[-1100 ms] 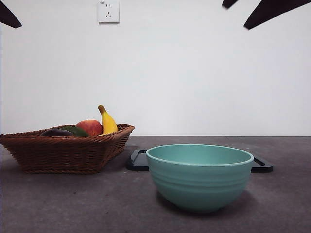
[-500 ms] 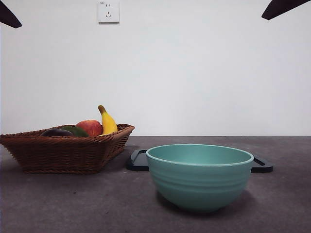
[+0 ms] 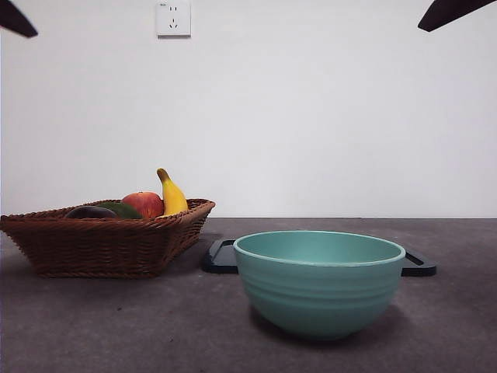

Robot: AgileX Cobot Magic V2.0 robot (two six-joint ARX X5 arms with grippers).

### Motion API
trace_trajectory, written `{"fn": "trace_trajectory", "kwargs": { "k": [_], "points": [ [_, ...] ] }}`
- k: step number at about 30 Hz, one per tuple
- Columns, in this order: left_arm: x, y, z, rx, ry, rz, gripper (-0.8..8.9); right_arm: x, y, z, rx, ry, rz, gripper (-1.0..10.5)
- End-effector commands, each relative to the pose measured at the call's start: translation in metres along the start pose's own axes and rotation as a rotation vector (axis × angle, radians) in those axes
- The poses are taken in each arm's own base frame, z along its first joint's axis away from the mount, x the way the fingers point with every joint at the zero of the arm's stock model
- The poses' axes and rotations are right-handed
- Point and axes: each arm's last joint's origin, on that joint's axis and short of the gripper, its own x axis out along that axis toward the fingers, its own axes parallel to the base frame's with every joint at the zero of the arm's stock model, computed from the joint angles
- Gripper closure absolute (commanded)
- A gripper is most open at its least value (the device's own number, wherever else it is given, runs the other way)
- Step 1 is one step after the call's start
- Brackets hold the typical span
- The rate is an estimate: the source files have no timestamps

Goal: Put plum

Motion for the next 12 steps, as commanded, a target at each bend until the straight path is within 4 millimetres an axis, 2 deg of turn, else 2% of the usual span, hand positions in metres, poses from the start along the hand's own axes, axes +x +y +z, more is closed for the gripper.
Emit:
{"fn": "trace_trajectory", "kwargs": {
  "k": [1, 12],
  "points": [
    [-0.0025, -0.0021, 0.0050, 0.029, -0.020, -0.005, 8.04, -0.0006, 0.0016, 0.0031, -0.025, -0.005, 0.006, 9.3],
    [-0.0025, -0.0021, 0.0051, 0.029, -0.020, -0.005, 8.05, -0.0007, 0.0016, 0.0032, -0.042, -0.006, 0.006, 9.4]
  ]
}}
